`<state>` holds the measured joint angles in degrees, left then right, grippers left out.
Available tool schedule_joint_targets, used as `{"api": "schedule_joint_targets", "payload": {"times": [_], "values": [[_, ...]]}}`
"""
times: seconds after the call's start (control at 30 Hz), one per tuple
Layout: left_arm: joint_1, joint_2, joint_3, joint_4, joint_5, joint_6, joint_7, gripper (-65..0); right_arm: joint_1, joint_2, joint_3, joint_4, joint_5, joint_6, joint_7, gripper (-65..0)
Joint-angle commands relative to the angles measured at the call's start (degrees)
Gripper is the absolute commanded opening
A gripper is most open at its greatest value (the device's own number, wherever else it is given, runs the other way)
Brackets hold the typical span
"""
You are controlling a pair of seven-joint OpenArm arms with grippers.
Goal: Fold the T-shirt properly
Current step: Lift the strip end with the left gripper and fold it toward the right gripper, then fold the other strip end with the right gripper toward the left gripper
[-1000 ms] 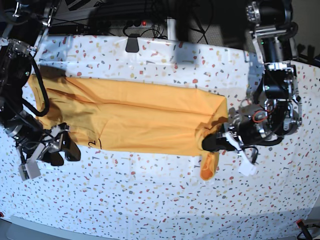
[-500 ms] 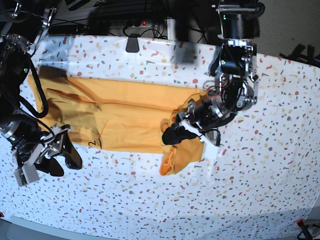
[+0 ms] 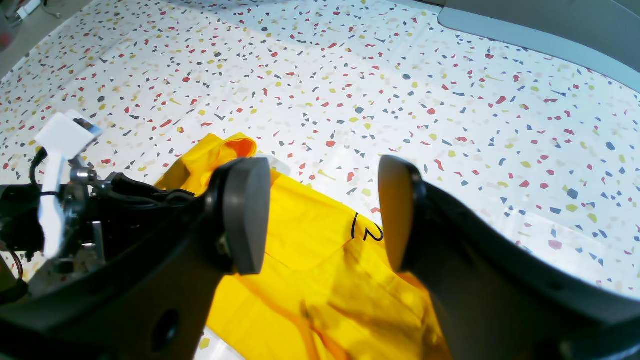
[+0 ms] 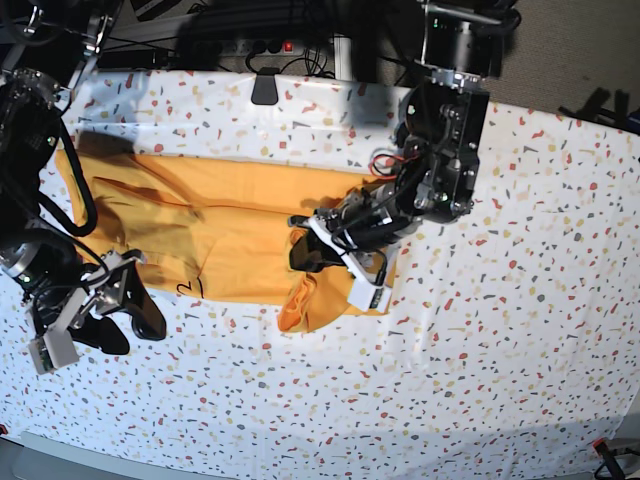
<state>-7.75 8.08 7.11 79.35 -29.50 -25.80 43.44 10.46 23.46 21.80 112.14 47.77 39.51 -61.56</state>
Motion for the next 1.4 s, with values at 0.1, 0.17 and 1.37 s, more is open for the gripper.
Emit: {"api": "schedule_joint_targets", "payload": {"times": [0.1,0.17,1.37], "values": [[-1.0,0.5,0.1,1.0,-0.7,-0.6,-1.5,-65.0,1.1,0.8,0.3,0.9,0.9,0.5,1.5,-30.7],[-1.1,0.5,0.1,1.0,-0.7,-0.6,-1.5,-59.3,1.1,0.8,0.3,0.9,0.9,0.5,1.5,-30.7],[-4.0,0.5,0.1,1.0,8.6,-0.5,2.1,-23.3,1.0,20.7,19.1,-42.2,-7.8,-1.8,-2.2,-21.3]]}}
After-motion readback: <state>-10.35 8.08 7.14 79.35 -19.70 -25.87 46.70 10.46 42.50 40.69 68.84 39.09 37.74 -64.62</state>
